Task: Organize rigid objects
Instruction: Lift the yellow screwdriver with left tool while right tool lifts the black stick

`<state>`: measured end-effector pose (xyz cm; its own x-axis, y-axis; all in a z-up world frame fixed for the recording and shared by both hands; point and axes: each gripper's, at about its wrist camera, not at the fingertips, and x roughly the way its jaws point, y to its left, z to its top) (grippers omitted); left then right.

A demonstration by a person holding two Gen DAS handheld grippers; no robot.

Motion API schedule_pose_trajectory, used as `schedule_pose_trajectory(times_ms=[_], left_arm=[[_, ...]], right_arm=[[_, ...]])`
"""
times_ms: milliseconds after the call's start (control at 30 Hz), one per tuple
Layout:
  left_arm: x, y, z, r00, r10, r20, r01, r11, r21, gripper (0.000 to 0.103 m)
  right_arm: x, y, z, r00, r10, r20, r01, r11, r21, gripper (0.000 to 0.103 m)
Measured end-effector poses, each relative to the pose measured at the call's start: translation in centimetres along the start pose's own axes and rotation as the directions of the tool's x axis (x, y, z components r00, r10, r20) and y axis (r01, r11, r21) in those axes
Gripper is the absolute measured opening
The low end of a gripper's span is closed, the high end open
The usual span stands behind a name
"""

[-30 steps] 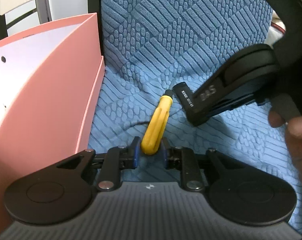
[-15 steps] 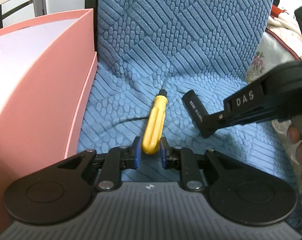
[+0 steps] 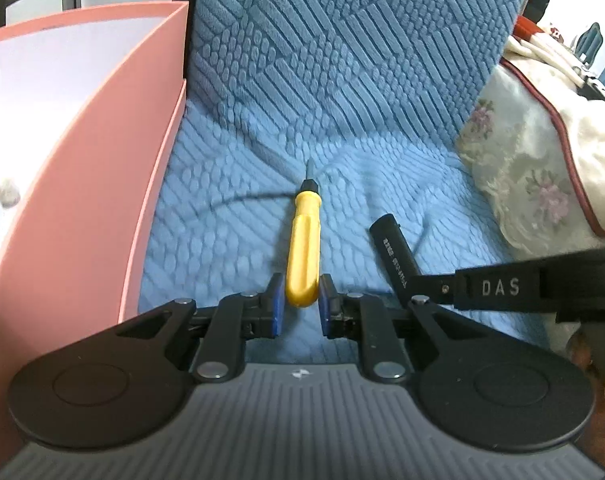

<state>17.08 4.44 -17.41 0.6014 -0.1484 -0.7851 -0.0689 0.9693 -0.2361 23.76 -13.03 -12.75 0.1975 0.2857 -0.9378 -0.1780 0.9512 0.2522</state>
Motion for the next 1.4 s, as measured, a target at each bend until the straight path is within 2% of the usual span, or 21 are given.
schedule_pose_trajectory(times_ms=[367,533,700,833,1067,1400], left_arm=[[-4.1,0.1,-3.6,0.998,-0.042,-0.037,0.039,0.998,-0.058,0.020],[-4.3,0.0,-4.4,0.998,-0.036,-0.053,0.033,0.998,-0.054,0.020],[-3.4,-0.3,-4.3,0.997,-0.031,-0.064,0.028,0.999,-0.046,0.020],[-2.7,-0.8,-3.8,0.996,-0.027,-0.085,0.027,1.000,-0.003,0.022],[-1.9,-1.6,-2.9,0.997,-0.026,-0.072,0.028,0.999,0.029,0.034],[-0.9,-1.4,-2.2,0.998,0.001,-0.058,0.000,1.000,0.018,0.034]], right_arm=[[-2.0,0.7,-6.4,0.999,-0.039,0.015,0.038,0.997,0.061,0.011],[-2.5,0.7,-8.5,0.999,-0.040,0.016,0.039,0.996,0.080,0.011],[-2.2,0.2,-8.0,0.999,-0.029,0.027,0.027,0.995,0.095,0.014],[-1.9,-0.4,-7.4,0.999,-0.008,0.036,0.004,0.992,0.126,0.014],[-1.0,-1.1,-6.7,1.000,0.014,0.020,-0.017,0.984,0.176,0.022],[-0.2,-0.7,-6.5,1.000,0.019,0.016,-0.021,0.990,0.141,0.019]])
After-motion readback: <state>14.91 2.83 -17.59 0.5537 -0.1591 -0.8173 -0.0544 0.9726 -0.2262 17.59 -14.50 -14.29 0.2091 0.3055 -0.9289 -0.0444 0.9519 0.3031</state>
